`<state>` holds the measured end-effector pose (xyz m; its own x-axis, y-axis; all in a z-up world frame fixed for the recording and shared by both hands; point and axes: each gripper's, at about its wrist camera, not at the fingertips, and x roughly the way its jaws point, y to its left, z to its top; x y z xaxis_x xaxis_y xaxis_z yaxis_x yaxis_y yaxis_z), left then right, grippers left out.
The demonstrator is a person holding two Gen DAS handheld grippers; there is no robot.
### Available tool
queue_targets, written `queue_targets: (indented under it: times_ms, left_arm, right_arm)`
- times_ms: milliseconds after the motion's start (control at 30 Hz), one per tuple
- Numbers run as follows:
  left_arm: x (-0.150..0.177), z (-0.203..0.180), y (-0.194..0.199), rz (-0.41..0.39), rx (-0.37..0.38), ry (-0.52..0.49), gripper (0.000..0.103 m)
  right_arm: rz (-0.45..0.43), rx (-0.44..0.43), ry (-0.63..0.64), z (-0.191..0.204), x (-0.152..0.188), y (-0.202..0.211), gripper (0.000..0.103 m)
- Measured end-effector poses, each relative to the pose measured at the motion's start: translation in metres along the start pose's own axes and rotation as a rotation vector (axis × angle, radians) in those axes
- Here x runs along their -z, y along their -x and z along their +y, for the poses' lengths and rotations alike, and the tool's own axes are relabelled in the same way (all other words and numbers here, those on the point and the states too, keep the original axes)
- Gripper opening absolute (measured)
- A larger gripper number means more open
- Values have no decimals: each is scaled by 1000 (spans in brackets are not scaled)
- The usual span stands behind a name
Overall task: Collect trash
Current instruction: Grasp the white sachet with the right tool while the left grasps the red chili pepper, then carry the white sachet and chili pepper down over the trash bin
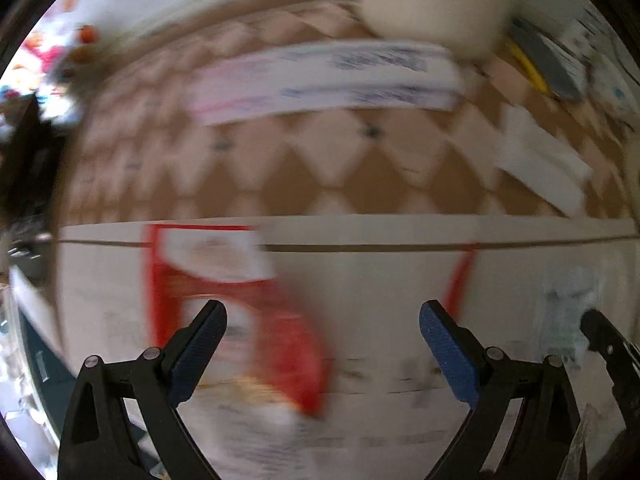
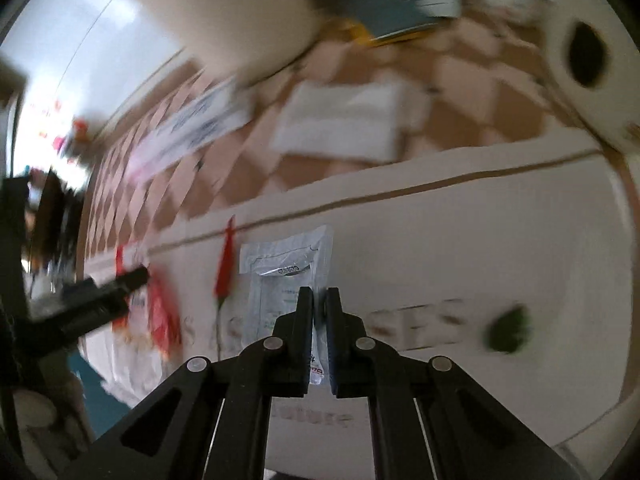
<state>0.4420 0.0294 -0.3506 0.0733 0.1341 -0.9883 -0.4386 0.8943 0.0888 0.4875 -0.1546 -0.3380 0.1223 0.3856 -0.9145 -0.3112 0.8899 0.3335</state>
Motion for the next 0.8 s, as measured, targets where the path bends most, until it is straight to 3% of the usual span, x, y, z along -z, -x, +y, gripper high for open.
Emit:
queue_targets:
  times_ms: [100, 167, 233, 267, 333, 500, 800]
  left_arm:
    - [-2, -31, -8, 30, 73, -83, 90]
    - [0, -48, -14, 45, 73, -132, 51]
    - [4, -56, -16, 44, 85, -142, 33]
    - [4, -57, -14, 35, 87, -143, 19]
    - [7, -59, -13, 33, 83, -147, 8]
    - [19, -53, 7, -41, 19, -139, 8]
    - [60, -6, 98, -266, -9, -85, 8]
  right_arm:
    - [-41, 31, -61, -22, -5, 14, 7]
    - [-53, 49, -89, -33, -8, 19, 7]
    - [-62, 64, -111, -40, -11, 22, 7]
    - [-67, 72, -116, -45, -12, 24, 7]
    - [-77, 78, -128, -49, -16, 27, 7]
    - [-109, 83, -139, -48, -10, 37, 7]
    - [-183, 62, -76, -9, 12, 68, 6]
